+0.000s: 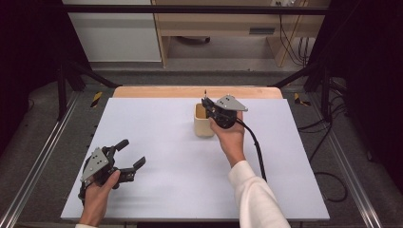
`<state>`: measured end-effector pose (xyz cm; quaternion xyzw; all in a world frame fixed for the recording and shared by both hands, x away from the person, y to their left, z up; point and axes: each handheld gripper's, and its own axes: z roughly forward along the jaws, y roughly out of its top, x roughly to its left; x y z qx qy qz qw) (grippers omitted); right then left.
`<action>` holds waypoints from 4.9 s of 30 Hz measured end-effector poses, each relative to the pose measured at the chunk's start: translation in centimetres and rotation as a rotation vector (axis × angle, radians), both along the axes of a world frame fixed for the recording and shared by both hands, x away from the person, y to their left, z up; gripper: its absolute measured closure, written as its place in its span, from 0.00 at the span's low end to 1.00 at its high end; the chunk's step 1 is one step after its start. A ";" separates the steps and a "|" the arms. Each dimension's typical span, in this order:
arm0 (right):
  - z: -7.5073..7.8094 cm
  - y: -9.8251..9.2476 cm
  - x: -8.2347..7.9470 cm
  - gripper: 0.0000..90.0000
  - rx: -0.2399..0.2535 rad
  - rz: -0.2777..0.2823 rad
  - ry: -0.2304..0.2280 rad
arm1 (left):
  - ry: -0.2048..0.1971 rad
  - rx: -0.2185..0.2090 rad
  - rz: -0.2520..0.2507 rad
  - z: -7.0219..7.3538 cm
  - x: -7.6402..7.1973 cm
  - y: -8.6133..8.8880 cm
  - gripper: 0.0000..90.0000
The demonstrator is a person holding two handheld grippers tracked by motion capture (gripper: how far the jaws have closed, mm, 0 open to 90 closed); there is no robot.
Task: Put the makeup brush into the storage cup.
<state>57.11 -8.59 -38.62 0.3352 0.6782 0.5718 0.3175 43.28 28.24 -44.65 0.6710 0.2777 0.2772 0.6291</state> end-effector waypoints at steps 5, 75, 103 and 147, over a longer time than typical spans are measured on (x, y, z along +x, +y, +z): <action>-0.5 -0.1 0.0 0.93 0.004 -0.003 0.011 | -0.001 0.000 0.001 0.0 0.0 0.1 0.10; 1.0 -0.4 -2.4 0.06 -0.007 0.004 0.121 | 0.001 -0.002 0.011 0.0 0.0 0.4 0.10; -0.8 -2.2 -5.5 0.06 -0.001 0.004 0.114 | 0.002 0.002 0.009 0.0 0.0 0.5 0.09; -3.1 -6.4 -9.2 0.04 -0.005 -0.057 0.119 | 0.011 0.022 0.018 -0.1 -0.2 0.3 0.01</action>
